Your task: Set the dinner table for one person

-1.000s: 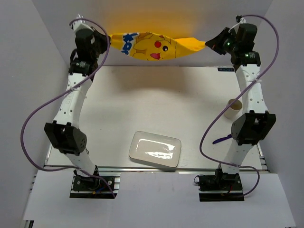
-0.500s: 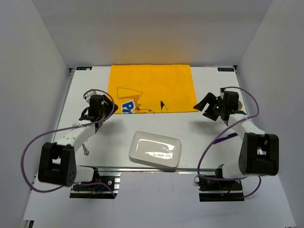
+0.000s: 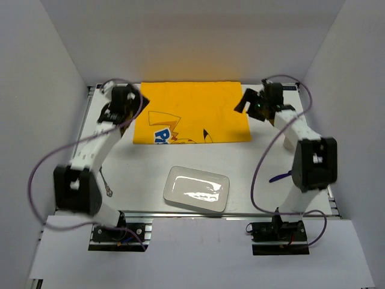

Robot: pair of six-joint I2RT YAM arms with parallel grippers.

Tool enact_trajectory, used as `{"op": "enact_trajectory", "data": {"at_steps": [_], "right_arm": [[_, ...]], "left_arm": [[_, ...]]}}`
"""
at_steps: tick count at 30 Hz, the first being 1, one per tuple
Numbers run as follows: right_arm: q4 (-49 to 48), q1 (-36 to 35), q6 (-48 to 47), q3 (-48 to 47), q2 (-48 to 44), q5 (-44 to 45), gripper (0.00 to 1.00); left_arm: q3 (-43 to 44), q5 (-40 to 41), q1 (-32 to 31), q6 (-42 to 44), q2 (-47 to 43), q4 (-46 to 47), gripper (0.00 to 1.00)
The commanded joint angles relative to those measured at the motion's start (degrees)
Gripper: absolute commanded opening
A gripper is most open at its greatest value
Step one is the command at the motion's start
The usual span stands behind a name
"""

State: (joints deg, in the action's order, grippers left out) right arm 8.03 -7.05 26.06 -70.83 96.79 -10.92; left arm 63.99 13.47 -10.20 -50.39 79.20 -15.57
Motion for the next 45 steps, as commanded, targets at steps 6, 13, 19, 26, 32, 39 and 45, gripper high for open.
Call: {"op": "enact_trajectory", "data": {"at_steps": [6,13,19,26,32,39,45], "right_arm": [[23.6,-8.1,-6.0,-28.2,23.1,18.1,0.89],[17.9,-8.2,-4.4,-19.2,24.9,16.5,0.89],[15.6,-8.7,-3.3,-10.6,21.2,17.7,0.89],[9.5,-8.2,-0.6,5.7,12.1,17.5,0.89],[8.6,-7.9,0.4,9.0,9.2,20.0,0.89],[8.2,-6.0,2.0,10.0,8.7,18.7,0.89],[7.2,-4.8,3.4,14.5,5.5,18.6,0.89]], "left_arm": [[30.7,-7.1,-1.1,5.9,36.1,-23.1,0.92],[26.4,-9.7,-1.1,6.4,39.8,-21.2,0.92],[17.3,-10.0,-1.1,5.9,38.1,-18.5,0.92],[3.6,-10.7,-2.2,5.0,31.5,-13.4,0.92],[-2.8,-12.6,-3.5,5.3,26.0,-10.6,0.92],[-2.1,-15.8,-6.5,4.2,24.8,-9.0,0.91],[-0.4,-14.5,-7.6,3.8,26.7,-10.5,0.91]]}}
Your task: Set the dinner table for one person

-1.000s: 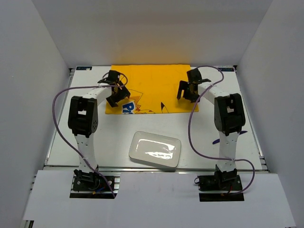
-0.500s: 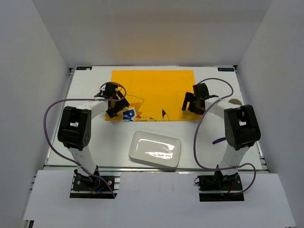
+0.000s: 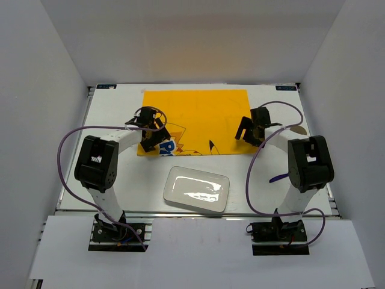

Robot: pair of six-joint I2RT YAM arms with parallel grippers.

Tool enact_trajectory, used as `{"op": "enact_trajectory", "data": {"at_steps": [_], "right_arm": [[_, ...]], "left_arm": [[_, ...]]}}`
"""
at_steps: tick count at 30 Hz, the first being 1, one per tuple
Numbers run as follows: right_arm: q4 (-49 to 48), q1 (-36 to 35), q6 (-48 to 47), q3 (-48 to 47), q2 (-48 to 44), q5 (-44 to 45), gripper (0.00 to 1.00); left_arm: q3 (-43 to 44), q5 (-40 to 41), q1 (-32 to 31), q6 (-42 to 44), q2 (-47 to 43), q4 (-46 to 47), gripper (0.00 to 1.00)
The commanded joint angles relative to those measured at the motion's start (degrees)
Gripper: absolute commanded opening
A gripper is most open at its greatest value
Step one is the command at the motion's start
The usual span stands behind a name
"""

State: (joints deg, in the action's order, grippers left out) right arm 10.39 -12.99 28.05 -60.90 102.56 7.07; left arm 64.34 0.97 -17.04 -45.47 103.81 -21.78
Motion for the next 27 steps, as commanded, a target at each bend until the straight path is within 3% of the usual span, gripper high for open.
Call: {"op": "enact_trajectory", "data": {"at_steps": [1,10,14,27], "right_arm": [[3.9,1.8,1.5,5.2,-0.7,0.1,0.89],[2.8,2.7,2.3,7.8,-1.7,-1.3,0.89],[2.6,3.0,2.2,7.7,-1.1,-1.4,0.89],[3.8,3.8,3.4,7.5,-4.3,-1.6,0.89]], "left_arm": [[-0.8,-1.9,-0.8,-1.2,1.9,-4.4,0.91],[-1.1,0.3,-0.8,-1.7,-0.8,-5.6,0.92],[-0.6,0.3,-0.8,-1.7,-1.9,-6.1,0.98],[2.7,2.5,-0.8,-1.2,-2.8,-8.5,0.98]]}}
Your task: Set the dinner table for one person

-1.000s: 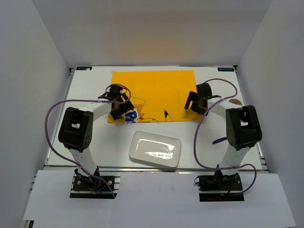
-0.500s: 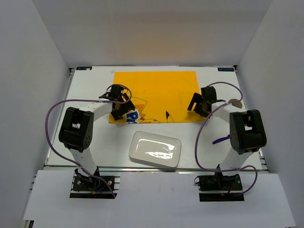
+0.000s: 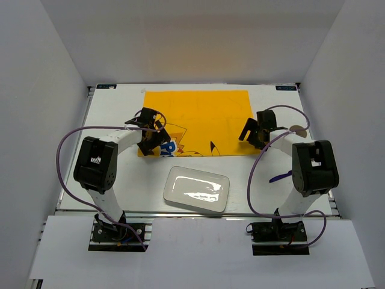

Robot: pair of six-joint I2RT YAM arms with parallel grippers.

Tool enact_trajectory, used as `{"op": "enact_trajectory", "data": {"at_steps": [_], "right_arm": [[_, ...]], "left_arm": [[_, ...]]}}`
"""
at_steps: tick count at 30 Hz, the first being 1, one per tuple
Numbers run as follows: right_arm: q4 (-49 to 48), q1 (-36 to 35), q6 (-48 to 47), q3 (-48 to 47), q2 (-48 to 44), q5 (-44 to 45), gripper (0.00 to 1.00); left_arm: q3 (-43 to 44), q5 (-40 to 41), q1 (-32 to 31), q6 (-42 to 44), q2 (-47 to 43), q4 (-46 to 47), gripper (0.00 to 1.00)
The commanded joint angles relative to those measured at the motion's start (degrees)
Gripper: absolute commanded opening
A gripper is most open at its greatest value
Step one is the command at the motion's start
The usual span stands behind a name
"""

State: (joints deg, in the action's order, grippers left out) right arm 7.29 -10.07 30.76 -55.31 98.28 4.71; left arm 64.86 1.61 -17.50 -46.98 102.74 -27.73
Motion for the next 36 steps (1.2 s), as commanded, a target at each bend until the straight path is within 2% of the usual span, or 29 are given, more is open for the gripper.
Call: {"op": "enact_trajectory", "data": {"at_steps": [1,14,20,25,28,29,30,31,32,34,36], "right_arm": [[6.9,0.8,1.0,2.0,-0.5,0.7,0.89],[6.1,0.8,1.3,3.4,-1.7,-0.6,0.89],[8.4,1.0,-1.8,-4.6,-2.3,1.5,0.89],[12.0,0.5,-3.8,-7.6,-8.5,-0.1,0.89],[10.9,0.5,-2.9,-0.8,-15.6,-1.6,0.89],[10.0,0.2,-2.7,4.6,-20.2,-4.1,0.89],[6.9,0.1,-2.0,8.0,-22.6,-8.2,0.89],[4.4,0.0,-1.8,11.5,-25.0,-15.9,0.89],[2.2,-0.2,-1.3,18.6,-29.7,-19.9,0.89],[-3.8,-1.2,1.6,24.6,-35.5,-27.9,0.89],[-3.8,-2.3,2.3,29.5,-38.3,-30.1,0.89]], "left_arm": [[2.5,2.2,-0.3,0.4,-1.8,-2.7,0.98],[7.1,2.4,-0.3,1.4,-2.1,-5.0,0.98],[7.8,3.3,-0.3,2.2,-5.8,-6.8,0.98],[10.1,6.0,-0.3,3.2,-11.9,-11.6,0.98],[10.1,6.0,0.4,4.8,-16.1,-13.1,0.98],[9.9,6.0,0.4,5.7,-18.8,-13.8,0.98],[9.8,7.3,0.4,6.1,-20.3,-15.3,0.98],[9.7,7.8,0.4,6.7,-21.8,-16.0,0.98],[8.6,8.2,0.4,7.7,-24.5,-17.0,0.98],[7.0,9.1,0.4,10.0,-27.1,-17.4,0.98],[4.1,11.3,0.4,11.6,-30.9,-18.1,0.98]]}}
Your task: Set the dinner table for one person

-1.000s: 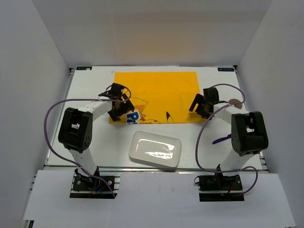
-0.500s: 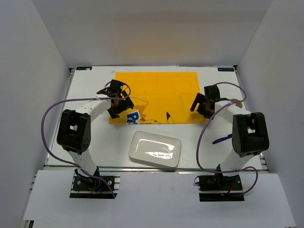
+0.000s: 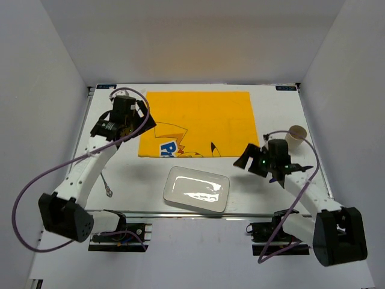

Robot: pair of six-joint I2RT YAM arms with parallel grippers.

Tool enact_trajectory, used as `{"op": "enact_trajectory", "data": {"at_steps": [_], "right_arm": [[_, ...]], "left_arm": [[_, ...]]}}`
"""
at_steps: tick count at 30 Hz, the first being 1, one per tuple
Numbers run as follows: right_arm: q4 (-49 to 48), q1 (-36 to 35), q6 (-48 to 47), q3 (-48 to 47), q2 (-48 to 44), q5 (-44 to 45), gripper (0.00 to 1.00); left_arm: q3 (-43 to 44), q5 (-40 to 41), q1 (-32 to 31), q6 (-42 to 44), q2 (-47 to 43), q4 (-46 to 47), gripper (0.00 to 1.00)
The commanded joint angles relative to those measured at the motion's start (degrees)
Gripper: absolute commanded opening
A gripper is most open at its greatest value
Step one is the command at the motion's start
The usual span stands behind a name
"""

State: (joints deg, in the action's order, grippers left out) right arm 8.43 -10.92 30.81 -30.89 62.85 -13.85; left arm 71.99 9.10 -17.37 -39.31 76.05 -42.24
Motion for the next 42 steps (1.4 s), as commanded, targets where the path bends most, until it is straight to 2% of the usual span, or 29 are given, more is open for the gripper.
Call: {"op": "enact_trajectory", "data": {"at_steps": [1,7,11,12,14,17,20,25,31,34,39,42], "right_arm": [[-2.6,-1.6,2.2,5.9,-5.9,-10.5,0.89],[1.8,-3.8,2.3,9.6,-14.6,-15.7,0.89],[-3.5,-5.1,3.8,16.6,-15.7,-15.4,0.88],[-5.1,-5.5,4.3,19.3,-13.5,-16.3,0.87],[-10.1,-6.6,5.1,21.2,-10.4,-17.9,0.8],[-13.9,-8.7,6.4,23.6,-6.4,-18.1,0.75],[-14.3,-10.4,6.9,23.9,-5.6,-16.2,0.71],[-15.6,-13.3,7.7,22.5,-2.7,-12.3,0.59],[-22.1,-15.5,10.2,22.3,6.7,-8.7,0.51],[-25.0,-15.5,11.6,23.2,9.9,-6.6,0.41],[-23.9,-15.5,12.3,22.5,10.8,-3.7,0.0],[-21.1,-15.5,12.5,21.1,8.3,-2.5,0.0]], "left_arm": [[-3.7,4.9,0.2,5.5,-5.2,-4.1,0.98],[-7.7,7.3,0.2,9.9,-11.9,-6.6,0.98],[-14.0,11.1,0.2,10.4,-20.7,-2.9,0.98],[-16.3,11.1,0.7,10.8,-21.9,-2.0,0.98],[-16.1,11.1,0.8,10.6,-23.2,-2.0,0.98],[-16.2,12.1,0.8,10.5,-24.6,-1.6,0.98],[-16.4,11.8,0.8,10.6,-24.9,-1.7,0.98],[-16.2,11.1,0.8,10.7,-24.6,-1.8,0.98],[-16.7,11.3,0.8,10.8,-26.2,-1.4,0.98],[-16.8,11.6,0.8,10.9,-26.7,-1.5,0.98],[-16.9,11.1,0.8,11.1,-26.4,-1.4,0.98],[-16.9,10.8,0.8,11.1,-26.4,-1.3,0.98]]}}
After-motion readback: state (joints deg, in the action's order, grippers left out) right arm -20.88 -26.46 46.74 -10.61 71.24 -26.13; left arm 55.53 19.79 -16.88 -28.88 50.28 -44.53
